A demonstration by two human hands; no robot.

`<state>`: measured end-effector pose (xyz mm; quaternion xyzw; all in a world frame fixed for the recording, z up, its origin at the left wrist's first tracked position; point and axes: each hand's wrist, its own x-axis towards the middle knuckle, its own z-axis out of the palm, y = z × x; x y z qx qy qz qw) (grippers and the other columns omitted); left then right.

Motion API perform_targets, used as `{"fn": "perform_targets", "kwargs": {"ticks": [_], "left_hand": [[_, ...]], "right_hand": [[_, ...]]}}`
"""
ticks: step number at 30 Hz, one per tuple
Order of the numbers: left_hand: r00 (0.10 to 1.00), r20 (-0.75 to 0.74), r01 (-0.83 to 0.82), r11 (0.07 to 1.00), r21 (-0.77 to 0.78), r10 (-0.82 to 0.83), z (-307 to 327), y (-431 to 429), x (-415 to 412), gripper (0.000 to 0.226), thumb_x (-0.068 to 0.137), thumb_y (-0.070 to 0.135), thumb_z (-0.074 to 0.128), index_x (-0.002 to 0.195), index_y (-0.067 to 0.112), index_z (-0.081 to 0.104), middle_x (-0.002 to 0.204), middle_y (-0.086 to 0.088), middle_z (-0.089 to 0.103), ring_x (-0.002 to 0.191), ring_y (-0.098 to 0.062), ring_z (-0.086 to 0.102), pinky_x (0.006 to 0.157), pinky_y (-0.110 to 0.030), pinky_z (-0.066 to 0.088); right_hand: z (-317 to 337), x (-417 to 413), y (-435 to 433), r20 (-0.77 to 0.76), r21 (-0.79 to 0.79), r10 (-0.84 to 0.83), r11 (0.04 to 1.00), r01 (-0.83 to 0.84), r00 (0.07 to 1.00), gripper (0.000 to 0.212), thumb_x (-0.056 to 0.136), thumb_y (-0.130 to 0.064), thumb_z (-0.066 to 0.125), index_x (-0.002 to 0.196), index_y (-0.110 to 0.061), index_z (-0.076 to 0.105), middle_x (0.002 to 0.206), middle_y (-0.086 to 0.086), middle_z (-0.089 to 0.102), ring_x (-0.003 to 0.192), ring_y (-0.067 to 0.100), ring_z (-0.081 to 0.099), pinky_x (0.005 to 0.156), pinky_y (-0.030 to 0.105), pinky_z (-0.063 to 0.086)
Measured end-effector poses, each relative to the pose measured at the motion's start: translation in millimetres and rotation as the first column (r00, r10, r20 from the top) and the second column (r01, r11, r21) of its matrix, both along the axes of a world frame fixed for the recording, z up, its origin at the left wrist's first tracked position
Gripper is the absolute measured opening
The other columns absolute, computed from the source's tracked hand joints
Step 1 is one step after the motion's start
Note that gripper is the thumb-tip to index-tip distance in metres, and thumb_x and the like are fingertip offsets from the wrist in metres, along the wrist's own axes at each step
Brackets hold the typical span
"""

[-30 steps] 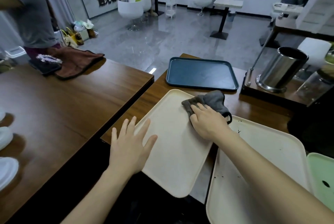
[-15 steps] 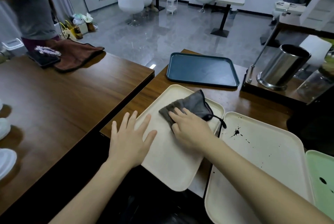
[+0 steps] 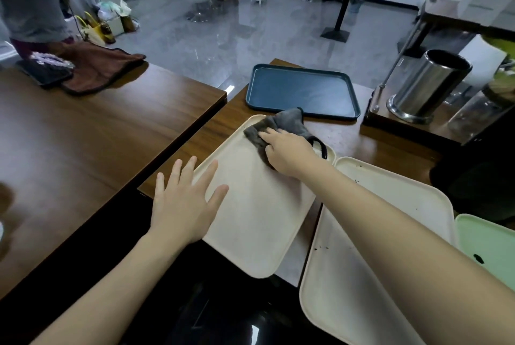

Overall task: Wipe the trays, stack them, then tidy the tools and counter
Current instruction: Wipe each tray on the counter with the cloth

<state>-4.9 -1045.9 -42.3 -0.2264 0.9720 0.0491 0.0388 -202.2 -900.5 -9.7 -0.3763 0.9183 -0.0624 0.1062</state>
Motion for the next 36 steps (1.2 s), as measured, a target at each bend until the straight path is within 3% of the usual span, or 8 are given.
{"fn": "perform_targets", "kwargs": {"ticks": [6, 9, 12, 16, 21, 26, 32, 36], "left_hand": [[1.0, -0.017, -0.005, 1.0, -0.004, 0.005, 0.1, 0.5, 0.5, 0.09, 0.079, 0.079, -0.012, 0.161, 0.045, 0.005, 0.171, -0.001, 0.009, 0.158, -0.028, 0.004, 0.125, -0.057, 0.008], [1.0, 0.001, -0.009, 1.0, -0.004, 0.009, 0.8, 0.2, -1.2, 0.091, 0.078, 0.079, -0.012, 0.161, 0.044, 0.005, 0.171, -0.001, 0.008, 0.158, -0.028, 0.003, 0.125, -0.057, 0.008], [1.0, 0.006, -0.012, 1.0, -0.001, 0.012, 1.5, 0.2, -0.6, 0.093, 0.076, 0.079, -0.013, 0.161, 0.045, 0.005, 0.171, -0.001, 0.008, 0.158, -0.028, 0.003, 0.125, -0.057, 0.008], [1.0, -0.015, -0.012, 1.0, 0.02, 0.012, 0.1, -1.1, -0.7, 0.088, 0.081, 0.078, -0.007, 0.161, 0.044, 0.007, 0.171, -0.002, 0.009, 0.157, -0.028, 0.004, 0.124, -0.058, 0.008], [1.0, -0.006, -0.006, 1.0, 0.015, 0.006, -1.4, -2.0, -0.4, 0.073, 0.093, 0.074, 0.006, 0.161, 0.044, 0.006, 0.171, -0.001, 0.008, 0.157, -0.027, 0.002, 0.124, -0.057, 0.007], [1.0, 0.003, -0.006, 1.0, 0.027, 0.006, 2.9, -0.3, 0.7, 0.084, 0.084, 0.078, -0.004, 0.161, 0.045, 0.005, 0.171, 0.0, 0.007, 0.158, -0.026, 0.002, 0.125, -0.057, 0.007], [0.999, -0.039, -0.017, 0.998, 0.056, 0.019, 3.7, -0.3, 0.6, 0.072, 0.094, 0.075, 0.012, 0.16, 0.046, 0.014, 0.171, 0.002, 0.009, 0.158, -0.025, 0.002, 0.126, -0.056, 0.004], [0.979, -0.205, 0.026, 0.996, 0.083, -0.008, 6.4, -0.5, 4.7, 0.056, 0.101, 0.063, 0.031, 0.151, 0.041, 0.043, 0.168, -0.001, 0.024, 0.157, -0.025, 0.009, 0.125, -0.055, 0.002]], "right_hand": [[26.4, 33.7, 58.5, -0.007, 0.176, -0.035, 0.984, 0.036, 0.999, 0.049, 0.102, -0.032, 0.03, 0.148, -0.026, 0.045, 0.155, 0.002, 0.044, 0.134, 0.032, 0.047, 0.103, 0.044, 0.04], [29.0, 69.9, 71.2, 0.021, 0.147, -0.022, 0.989, 0.018, 1.0, 0.045, 0.102, -0.033, 0.03, 0.139, -0.019, 0.051, 0.147, 0.004, 0.049, 0.132, 0.03, 0.048, 0.102, 0.045, 0.042], [25.6, 112.1, 63.2, 0.027, 0.142, 0.035, 0.989, -0.039, 0.999, 0.039, 0.099, -0.036, 0.03, 0.124, -0.016, 0.052, 0.131, 0.005, 0.052, 0.122, 0.031, 0.05, 0.084, 0.041, 0.038], [24.4, 160.5, 67.0, 0.086, 0.082, 0.121, 0.988, -0.128, 0.989, 0.024, 0.097, -0.032, 0.032, 0.111, -0.018, 0.046, 0.125, 0.003, 0.05, 0.115, 0.028, 0.046, 0.075, 0.039, 0.033], [11.6, 158.7, 70.8, 0.066, 0.045, 0.162, 0.985, -0.165, 0.985, 0.041, 0.099, -0.026, 0.033, 0.137, -0.018, 0.044, 0.147, 0.001, 0.042, 0.133, 0.026, 0.038, 0.095, 0.042, 0.043], [-6.8, 106.6, 57.2, 0.033, 0.047, 0.112, 0.992, -0.113, 0.993, 0.06, 0.101, -0.021, 0.034, 0.159, -0.018, 0.019, 0.167, 0.003, 0.015, 0.151, 0.03, 0.014, 0.121, 0.04, 0.023], [-1.7, 86.4, 41.6, 0.085, -0.015, 0.092, 0.996, -0.091, 0.992, 0.057, 0.103, -0.019, 0.033, 0.159, -0.022, 0.023, 0.165, 0.007, 0.022, 0.15, 0.034, 0.018, 0.12, 0.045, 0.022], [14.9, 72.1, 73.2, 0.116, -0.174, 0.021, 0.985, 0.0, 0.993, 0.044, 0.102, -0.027, 0.041, 0.144, -0.034, 0.051, 0.151, -0.002, 0.048, 0.144, 0.032, 0.035, 0.115, 0.046, 0.033]]}}
